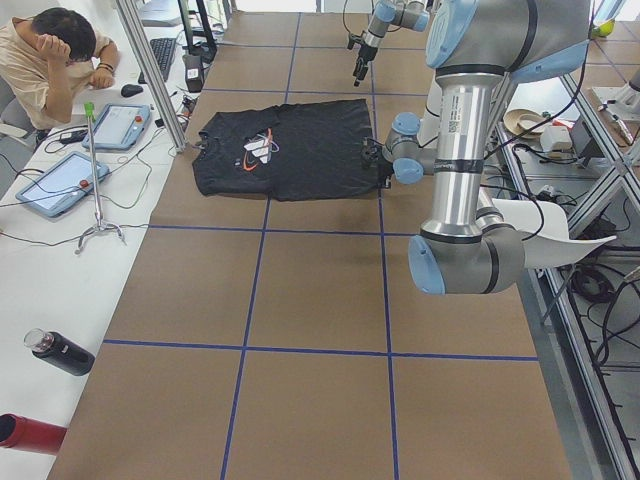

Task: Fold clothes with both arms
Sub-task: 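Move both grippers down to the shirt's hem corners nearest the robot, then grasp the hem corners with both grippers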

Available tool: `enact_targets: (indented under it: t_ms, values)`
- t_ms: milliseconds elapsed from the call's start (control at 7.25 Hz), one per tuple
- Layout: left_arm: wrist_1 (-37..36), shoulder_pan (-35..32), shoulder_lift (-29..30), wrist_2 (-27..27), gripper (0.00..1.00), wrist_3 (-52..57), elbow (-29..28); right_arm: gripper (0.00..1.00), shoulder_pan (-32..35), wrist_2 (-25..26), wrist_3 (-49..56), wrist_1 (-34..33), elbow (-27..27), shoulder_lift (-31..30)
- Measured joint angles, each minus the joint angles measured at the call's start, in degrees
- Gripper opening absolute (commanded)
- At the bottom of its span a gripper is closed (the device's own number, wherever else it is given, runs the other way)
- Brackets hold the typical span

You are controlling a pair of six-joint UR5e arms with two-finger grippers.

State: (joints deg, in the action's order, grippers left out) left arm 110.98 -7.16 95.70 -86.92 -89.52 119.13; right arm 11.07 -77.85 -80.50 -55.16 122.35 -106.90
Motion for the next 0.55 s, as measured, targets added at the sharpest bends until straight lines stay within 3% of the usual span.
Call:
enact_targets:
  t_ms: [276,551]
  values:
    - [-0.1,0.0,-0.2,0.1,0.0,0.0,0.7,0.67,-2.0,2.4,-1.1,-3.0,-1.8,3.6]
    - [-0.1,0.0,-0.2,0.1,0.0,0.0,0.9,0.56,-3.6,3.7,-2.1,-4.8,-2.1,5.7]
